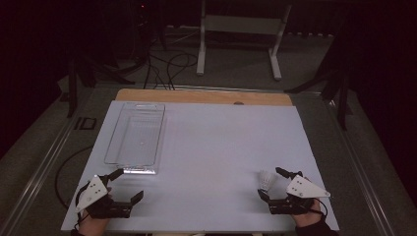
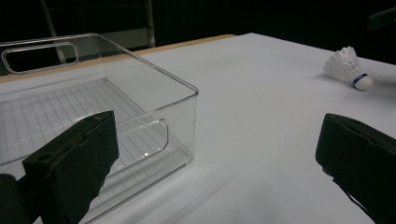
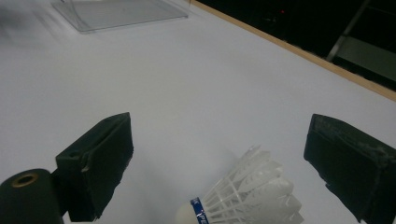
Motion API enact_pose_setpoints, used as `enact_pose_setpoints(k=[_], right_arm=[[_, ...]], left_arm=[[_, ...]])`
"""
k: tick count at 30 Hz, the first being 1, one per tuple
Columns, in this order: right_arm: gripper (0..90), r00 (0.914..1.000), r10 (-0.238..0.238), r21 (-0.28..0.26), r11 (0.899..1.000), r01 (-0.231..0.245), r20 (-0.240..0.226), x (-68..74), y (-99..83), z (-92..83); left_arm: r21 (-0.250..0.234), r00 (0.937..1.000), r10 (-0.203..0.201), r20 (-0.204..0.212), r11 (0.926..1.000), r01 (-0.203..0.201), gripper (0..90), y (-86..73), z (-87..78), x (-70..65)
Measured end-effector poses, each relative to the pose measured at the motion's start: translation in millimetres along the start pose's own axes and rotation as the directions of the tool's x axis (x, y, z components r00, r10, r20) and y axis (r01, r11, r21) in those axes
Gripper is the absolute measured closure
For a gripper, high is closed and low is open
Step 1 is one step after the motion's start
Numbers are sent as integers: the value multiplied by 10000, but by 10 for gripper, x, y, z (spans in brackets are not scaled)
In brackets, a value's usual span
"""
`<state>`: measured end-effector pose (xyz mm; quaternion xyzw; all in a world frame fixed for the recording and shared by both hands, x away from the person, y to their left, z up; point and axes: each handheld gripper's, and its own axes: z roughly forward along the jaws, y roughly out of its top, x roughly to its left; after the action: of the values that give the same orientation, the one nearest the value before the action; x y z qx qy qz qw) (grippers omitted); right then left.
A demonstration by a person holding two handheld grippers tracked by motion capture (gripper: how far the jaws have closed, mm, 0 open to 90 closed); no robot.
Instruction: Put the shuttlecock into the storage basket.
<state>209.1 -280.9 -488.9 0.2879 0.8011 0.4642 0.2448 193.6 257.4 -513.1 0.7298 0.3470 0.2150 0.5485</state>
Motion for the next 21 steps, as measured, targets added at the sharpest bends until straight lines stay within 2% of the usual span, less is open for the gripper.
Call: enact_pose_setpoints(k=[2, 4, 8, 14, 16, 21], right_arm=[[78, 10000, -54, 75, 10000, 54, -69, -3, 37, -5], [75, 9994, 316, -56, 9995, -317, -167, -14, 88, -26], [74, 9995, -316, 275, 9991, 316, -19, -22, 210, -59], [75, 9985, -542, 789, 9954, 541, -10, -118, 319, -71], [75, 9988, -473, 746, 9961, 480, -104, -153, 351, -77], [75, 9988, -481, 923, 9946, 473, 69, -218, 429, -121]], left_arm=[[-16, 10000, -15, -1, 10000, 15, 3, 0, 0, 2], [-13, 10000, -15, -26, 10000, 15, 3, 1, 0, 5], [-34, 10000, -33, -48, 10000, 32, 3, 2, -6, 7], [-25, 10000, -8, -25, 10000, 8, 3, 4, -2, 4], [-29, 10000, -3, -20, 10000, 3, 3, 5, -2, 4], [22, 10000, 36, 13, 10000, -36, 3, 5, 3, 1]])
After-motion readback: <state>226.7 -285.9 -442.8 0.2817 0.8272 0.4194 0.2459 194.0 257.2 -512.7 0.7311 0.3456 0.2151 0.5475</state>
